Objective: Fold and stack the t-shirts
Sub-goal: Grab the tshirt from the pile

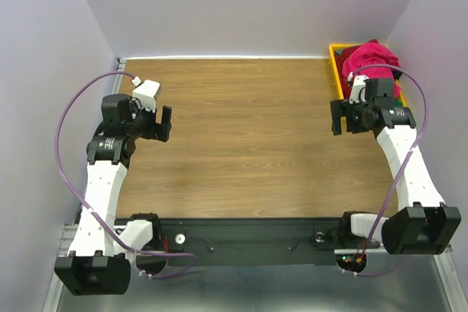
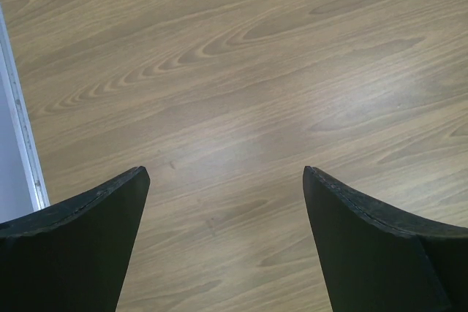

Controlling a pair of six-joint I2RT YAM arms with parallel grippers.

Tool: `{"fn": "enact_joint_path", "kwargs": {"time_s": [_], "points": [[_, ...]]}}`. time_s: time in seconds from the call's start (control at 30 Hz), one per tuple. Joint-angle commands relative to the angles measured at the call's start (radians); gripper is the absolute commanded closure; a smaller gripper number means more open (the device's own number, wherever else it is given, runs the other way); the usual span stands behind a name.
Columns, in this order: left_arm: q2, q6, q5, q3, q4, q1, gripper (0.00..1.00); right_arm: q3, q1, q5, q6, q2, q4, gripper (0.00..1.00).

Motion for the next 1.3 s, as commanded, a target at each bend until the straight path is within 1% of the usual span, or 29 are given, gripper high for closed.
{"fn": "enact_joint_path", "kwargs": {"time_s": [0.0,0.1,0.13,0.2,0.23,0.27,0.3,0.33,0.47,0.5,0.53,0.57,0.63,0.73,0.83,1.07,1.2,1.23,1.27], "points": [[0.010,-0.023,0.012,0.050,0.051,0.002,0.01,0.078,0.005,-0.007,0.019,0.026,0.048,0.00],[0.032,-0.078,-0.004,0.071,0.083,0.002,0.01,0.150,0.000,0.027,0.023,0.106,0.081,0.00],[0.038,-0.089,0.005,0.082,0.091,0.002,0.01,0.197,-0.010,0.035,0.018,0.154,0.098,0.00],[0.058,-0.095,0.015,0.098,0.098,0.002,0.01,0.251,-0.032,0.013,0.006,0.218,0.111,0.00],[0.064,-0.103,0.017,0.102,0.101,0.002,0.01,0.303,-0.042,-0.003,0.003,0.250,0.115,0.00],[0.070,-0.106,0.019,0.105,0.106,0.002,0.01,0.334,-0.059,-0.008,0.003,0.317,0.120,0.00],[0.086,-0.111,0.022,0.113,0.109,0.002,0.01,0.359,-0.069,-0.010,0.003,0.348,0.132,0.00],[0.092,-0.127,0.020,0.113,0.112,0.002,0.01,0.423,-0.091,-0.001,0.004,0.423,0.143,0.00],[0.118,-0.155,0.032,0.101,0.124,0.002,0.01,0.595,-0.187,-0.010,0.024,0.587,0.151,0.00],[0.124,-0.160,0.035,0.092,0.130,0.002,0.01,0.686,-0.196,0.002,0.021,0.671,0.151,0.00],[0.127,-0.161,0.038,0.088,0.137,0.002,0.01,0.725,-0.202,0.050,0.015,0.707,0.154,0.00],[0.133,-0.163,0.040,0.082,0.138,0.002,0.01,0.794,-0.204,0.064,0.006,0.745,0.157,0.00],[0.139,-0.169,0.046,0.067,0.137,0.002,0.01,0.859,-0.205,0.142,0.004,0.837,0.166,0.00],[0.159,-0.169,0.048,0.058,0.120,0.002,0.01,0.975,-0.214,0.193,0.024,0.931,0.183,0.00],[0.176,-0.154,0.043,0.053,0.097,0.002,0.01,1.058,-0.219,0.197,0.026,1.011,0.190,0.00],[0.202,-0.129,0.008,0.056,0.077,0.002,0.01,1.140,-0.222,0.199,0.038,1.127,0.190,0.01],[0.213,-0.120,0.000,0.068,0.066,0.002,0.01,1.132,-0.227,0.165,0.043,1.132,0.189,0.27],[0.216,-0.115,0.018,0.078,0.061,0.002,0.01,1.126,-0.227,0.156,0.033,1.128,0.186,0.43],[0.218,-0.112,0.026,0.082,0.054,0.002,0.01,1.120,-0.227,0.148,0.032,1.120,0.183,0.52]]}}
